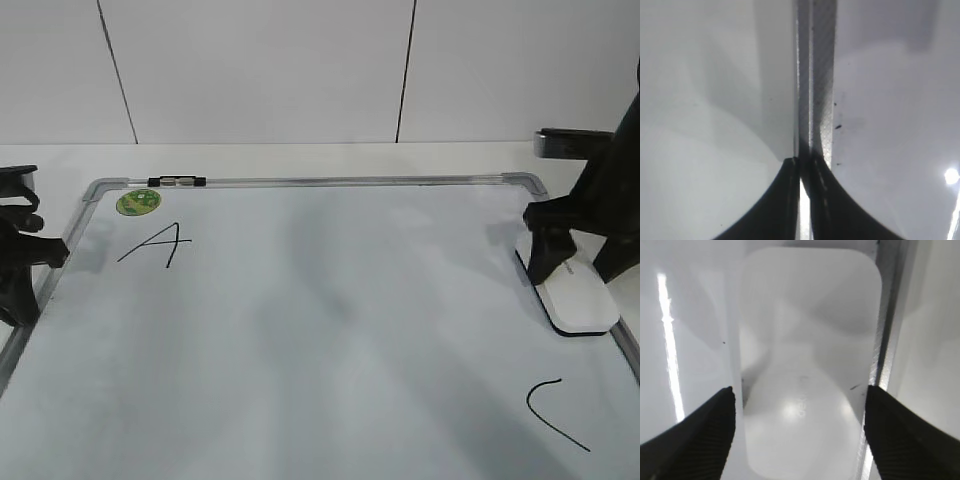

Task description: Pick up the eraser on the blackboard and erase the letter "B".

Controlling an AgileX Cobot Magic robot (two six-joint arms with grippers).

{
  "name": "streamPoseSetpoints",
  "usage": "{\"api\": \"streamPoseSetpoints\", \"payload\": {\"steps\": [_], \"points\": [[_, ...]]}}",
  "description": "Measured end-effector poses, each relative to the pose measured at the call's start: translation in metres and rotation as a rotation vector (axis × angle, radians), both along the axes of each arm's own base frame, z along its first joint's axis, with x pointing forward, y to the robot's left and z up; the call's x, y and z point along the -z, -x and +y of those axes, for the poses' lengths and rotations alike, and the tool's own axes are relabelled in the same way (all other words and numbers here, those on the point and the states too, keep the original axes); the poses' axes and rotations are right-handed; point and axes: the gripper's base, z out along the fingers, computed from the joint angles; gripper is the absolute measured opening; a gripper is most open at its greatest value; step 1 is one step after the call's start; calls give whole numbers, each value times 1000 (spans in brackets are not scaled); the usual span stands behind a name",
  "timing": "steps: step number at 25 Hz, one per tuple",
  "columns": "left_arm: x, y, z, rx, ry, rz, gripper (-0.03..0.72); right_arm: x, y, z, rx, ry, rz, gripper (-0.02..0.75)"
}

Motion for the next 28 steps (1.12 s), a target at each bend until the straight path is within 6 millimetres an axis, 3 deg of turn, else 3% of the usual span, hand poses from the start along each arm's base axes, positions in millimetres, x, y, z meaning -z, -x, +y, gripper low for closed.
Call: {"api": "streamPoseSetpoints", "payload": {"steps": [8,18,28], "points": [[0,0,0,0,0,0,29,-36,-12,-1,-22,15,-6,594],[0,0,0,0,0,0,30,-46,-11,-1,-23,17,-21,593],[0,0,0,2,0,0,60,-108,14,-2,-6,11,-182,591]]}}
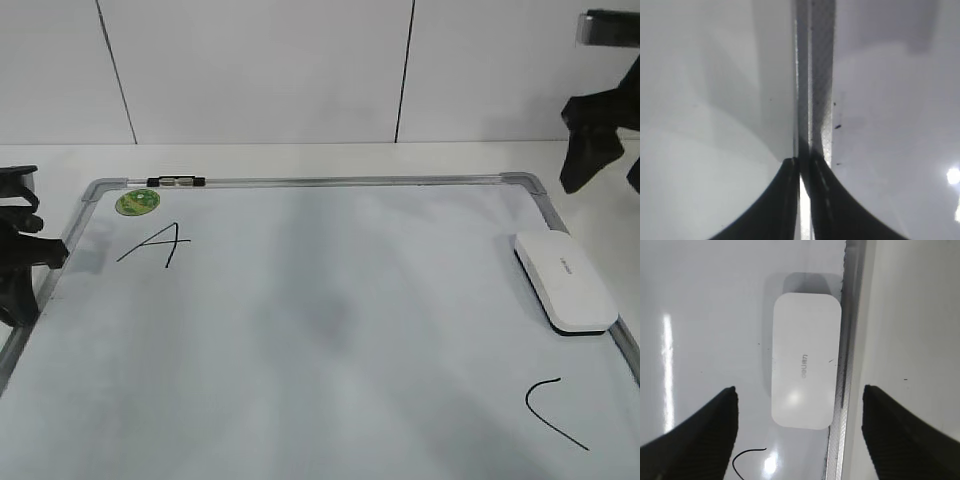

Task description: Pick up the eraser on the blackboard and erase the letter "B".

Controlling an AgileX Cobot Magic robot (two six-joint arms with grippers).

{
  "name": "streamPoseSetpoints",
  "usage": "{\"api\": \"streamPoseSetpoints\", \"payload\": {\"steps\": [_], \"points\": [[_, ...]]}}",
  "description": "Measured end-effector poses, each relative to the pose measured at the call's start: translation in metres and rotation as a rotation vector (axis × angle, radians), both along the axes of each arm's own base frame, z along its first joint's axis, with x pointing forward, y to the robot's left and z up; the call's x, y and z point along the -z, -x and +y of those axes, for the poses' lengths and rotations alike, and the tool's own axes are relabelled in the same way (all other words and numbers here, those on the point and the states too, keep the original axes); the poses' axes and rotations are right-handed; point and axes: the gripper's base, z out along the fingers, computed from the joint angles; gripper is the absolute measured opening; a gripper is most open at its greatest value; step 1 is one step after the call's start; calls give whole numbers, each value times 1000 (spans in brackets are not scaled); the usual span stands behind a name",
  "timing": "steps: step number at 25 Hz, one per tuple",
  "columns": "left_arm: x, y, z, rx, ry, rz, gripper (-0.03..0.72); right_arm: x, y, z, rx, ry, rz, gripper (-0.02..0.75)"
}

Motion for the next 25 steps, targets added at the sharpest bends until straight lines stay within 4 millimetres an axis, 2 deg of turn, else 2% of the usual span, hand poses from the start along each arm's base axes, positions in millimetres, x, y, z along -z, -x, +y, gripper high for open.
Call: {"api": "streamPoseSetpoints", "payload": {"steps": [5,8,13,18,25], "points": [[0,0,0,7,-4,0,220,-34,20,-1,0,-3,-96,591],[0,0,0,5,-2,0,267,-50,33,-1,0,-4,-139,590],[-5,0,0,4,0,-15,281,-54,59,-2,1,-5,-144,590],[-27,6,0,11,-1,-53,283,-49,89,-3,0,-4,-125,589],[-54,25,2,38,-13,4,283,-58,136,-4,0,-6,-178,589]]}}
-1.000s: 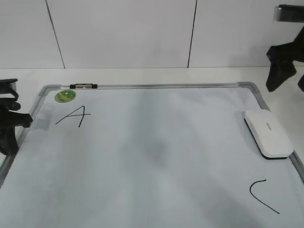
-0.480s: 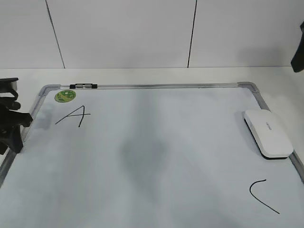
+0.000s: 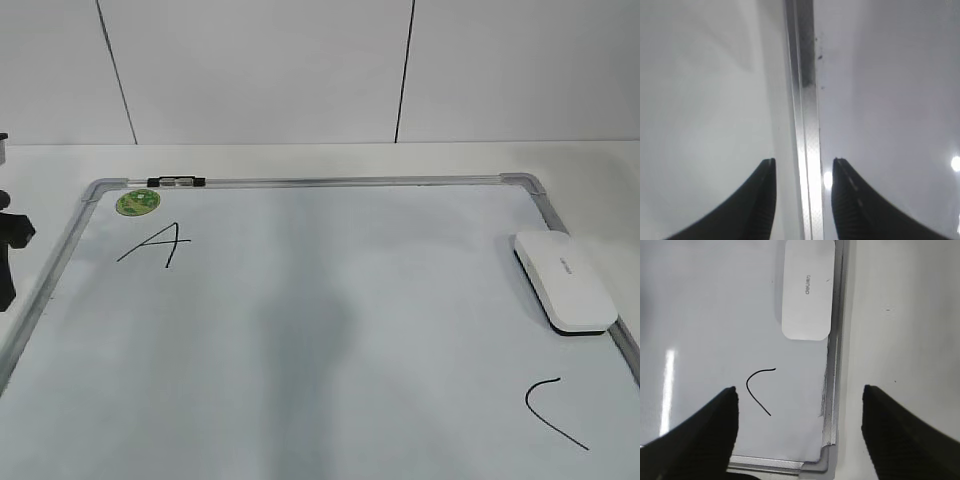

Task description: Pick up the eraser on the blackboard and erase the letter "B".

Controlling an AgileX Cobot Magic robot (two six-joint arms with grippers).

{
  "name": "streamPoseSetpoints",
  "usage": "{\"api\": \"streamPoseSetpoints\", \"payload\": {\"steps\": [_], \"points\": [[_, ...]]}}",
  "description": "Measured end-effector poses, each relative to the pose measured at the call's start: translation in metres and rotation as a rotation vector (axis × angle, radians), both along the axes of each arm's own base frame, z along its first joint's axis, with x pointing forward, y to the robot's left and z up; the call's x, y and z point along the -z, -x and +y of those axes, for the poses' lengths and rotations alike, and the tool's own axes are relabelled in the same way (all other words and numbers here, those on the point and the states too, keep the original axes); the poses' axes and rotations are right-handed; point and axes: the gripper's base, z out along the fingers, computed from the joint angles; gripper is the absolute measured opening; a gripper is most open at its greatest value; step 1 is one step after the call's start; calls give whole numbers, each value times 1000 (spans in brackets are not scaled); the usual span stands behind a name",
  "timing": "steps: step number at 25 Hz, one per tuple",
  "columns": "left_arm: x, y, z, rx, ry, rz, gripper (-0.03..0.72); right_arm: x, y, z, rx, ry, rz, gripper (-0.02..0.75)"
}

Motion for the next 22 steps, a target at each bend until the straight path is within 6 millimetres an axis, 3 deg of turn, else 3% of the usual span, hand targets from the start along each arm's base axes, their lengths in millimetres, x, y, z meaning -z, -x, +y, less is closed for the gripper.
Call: {"api": "streamPoseSetpoints", "payload": {"steps": [7,14,22], "points": [[-32,22,1,14,1,17,265,-10,46,-1,-1,-3,-86,589],[-75,47,1,17,5,-110,236,-6,112,-1,-6,-29,-199,587],[-113,107,3,19,10,-273,235,9,178,-3,-10,-39,-365,587]]}}
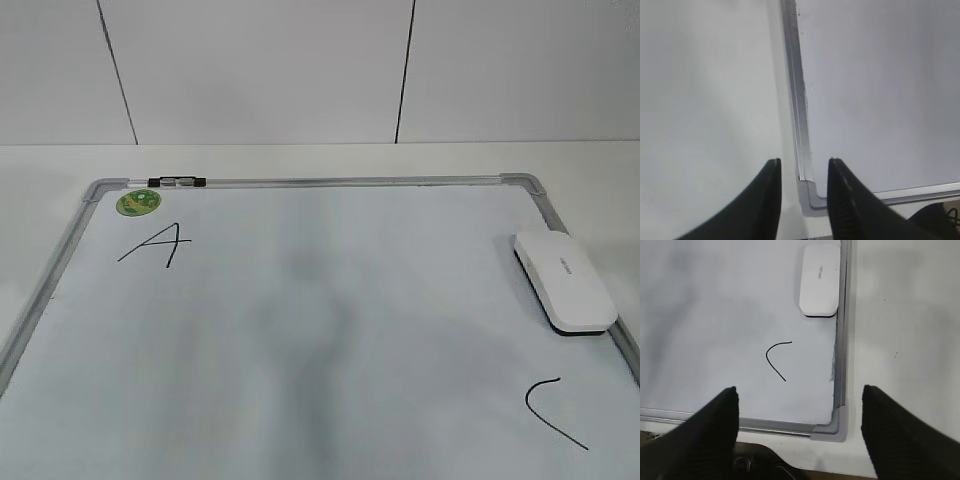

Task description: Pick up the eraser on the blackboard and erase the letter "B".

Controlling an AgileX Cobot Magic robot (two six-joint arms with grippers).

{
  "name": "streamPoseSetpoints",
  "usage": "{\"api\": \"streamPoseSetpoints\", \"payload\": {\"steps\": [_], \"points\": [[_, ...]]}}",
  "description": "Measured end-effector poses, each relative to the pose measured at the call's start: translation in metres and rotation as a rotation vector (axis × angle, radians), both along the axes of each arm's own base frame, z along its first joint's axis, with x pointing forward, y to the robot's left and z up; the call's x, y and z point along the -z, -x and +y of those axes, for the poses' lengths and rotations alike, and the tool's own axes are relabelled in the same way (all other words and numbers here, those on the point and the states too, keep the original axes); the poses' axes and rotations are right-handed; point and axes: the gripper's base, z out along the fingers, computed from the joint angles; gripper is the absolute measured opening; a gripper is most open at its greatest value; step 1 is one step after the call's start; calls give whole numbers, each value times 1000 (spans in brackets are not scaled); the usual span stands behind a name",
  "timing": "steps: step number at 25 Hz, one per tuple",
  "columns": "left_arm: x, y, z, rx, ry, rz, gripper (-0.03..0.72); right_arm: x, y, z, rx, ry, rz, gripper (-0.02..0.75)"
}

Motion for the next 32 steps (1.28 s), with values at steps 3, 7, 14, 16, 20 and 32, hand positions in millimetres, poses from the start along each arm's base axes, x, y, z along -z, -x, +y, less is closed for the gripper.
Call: {"api": "streamPoseSetpoints", "payload": {"steps": [3,7,14,16,20,32], "points": [[-4,26,1,0,2,-46,235,7,16,0,1,-2,-41,586],[-3,61,2,1,3,-104,235,24,24,-1,1,-2,-38,586],[-3,119,5,-1,-8,-265,235,54,32,-1,2,-2,-26,585],[-4,136,7,-2,-17,-330,235,61,36,-1,4,-4,-60,585],[-2,167,10,-9,-39,-456,235,70,44,-3,11,14,-109,585],[36,218,14,-19,-51,-642,236,73,51,-13,65,114,-215,585]]}}
